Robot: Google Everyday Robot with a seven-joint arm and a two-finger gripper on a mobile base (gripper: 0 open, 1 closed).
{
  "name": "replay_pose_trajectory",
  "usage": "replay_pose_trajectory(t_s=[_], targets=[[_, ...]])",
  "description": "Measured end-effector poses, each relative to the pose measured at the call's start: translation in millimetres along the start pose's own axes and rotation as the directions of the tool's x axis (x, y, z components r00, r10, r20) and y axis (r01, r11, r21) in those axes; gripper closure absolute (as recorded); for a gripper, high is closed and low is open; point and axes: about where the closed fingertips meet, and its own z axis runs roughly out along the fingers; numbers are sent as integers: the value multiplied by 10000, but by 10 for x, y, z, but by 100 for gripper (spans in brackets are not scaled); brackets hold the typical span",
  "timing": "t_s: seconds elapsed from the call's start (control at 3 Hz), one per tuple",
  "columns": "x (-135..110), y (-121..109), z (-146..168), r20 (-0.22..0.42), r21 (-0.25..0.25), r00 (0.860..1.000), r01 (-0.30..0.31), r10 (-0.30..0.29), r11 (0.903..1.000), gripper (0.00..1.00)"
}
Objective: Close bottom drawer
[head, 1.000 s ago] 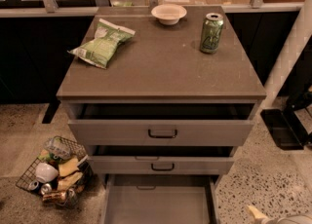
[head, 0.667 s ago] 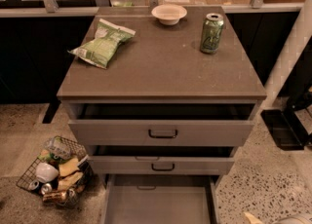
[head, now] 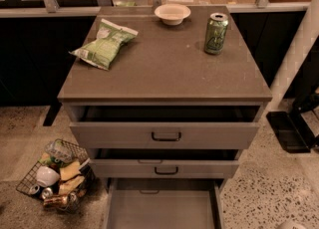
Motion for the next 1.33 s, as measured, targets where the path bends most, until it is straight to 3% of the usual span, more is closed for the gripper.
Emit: replay_pose_trajectory(t_s=[0.67,1.0,1.33], targets=[[-45,29,173,271,-105,9995,190,-187,9998,0],[-148,132,472,642,-384,9966,548,-523,9978,17],[-270,210,861,792,-720,9928,954,-897,9928,41]])
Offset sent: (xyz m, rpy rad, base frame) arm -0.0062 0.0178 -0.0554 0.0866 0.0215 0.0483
